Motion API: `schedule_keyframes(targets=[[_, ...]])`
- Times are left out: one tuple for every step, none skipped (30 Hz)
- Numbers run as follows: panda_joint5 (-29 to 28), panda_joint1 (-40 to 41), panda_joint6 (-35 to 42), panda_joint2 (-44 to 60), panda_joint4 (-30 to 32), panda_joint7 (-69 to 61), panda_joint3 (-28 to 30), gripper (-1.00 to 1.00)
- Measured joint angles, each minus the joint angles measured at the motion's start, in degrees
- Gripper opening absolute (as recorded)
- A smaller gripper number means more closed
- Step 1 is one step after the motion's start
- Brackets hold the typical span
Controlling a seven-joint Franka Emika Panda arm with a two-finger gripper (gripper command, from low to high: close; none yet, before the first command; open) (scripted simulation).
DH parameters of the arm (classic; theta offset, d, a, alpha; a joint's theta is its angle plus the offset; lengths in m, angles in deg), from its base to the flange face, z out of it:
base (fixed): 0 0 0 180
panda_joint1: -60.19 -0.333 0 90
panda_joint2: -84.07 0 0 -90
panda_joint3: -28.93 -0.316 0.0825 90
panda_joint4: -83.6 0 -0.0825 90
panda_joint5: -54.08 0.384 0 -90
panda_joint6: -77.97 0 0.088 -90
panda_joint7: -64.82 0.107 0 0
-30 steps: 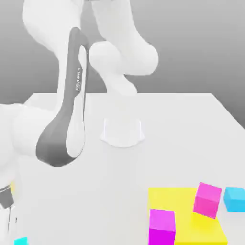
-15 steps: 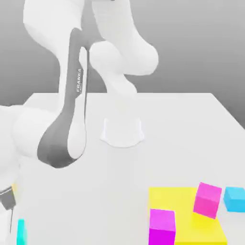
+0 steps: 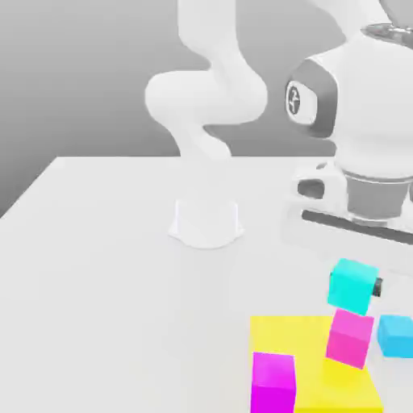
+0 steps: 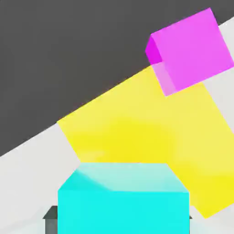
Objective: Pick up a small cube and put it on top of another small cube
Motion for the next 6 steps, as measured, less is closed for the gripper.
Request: schedule_keyframes(targets=[[-0.8, 0.3, -1.8, 1.4, 0.5, 0.6, 0.4, -1.00], [-1.7, 0.2, -3.7, 3.0, 0.9, 1.3, 0.6, -1.00], [-2.2, 0.1, -4.8, 3.9, 1.2, 1.6, 0.7, 1.00], [-2.2, 0.1, -4.8, 3.9, 1.2, 1.6, 0.7, 1.00], [-2.2, 0.1, -4.8, 3.9, 1.2, 1.6, 0.7, 1.00], [-2.2, 0.1, -4.8, 3.9, 1.2, 1.6, 0.7, 1.00]])
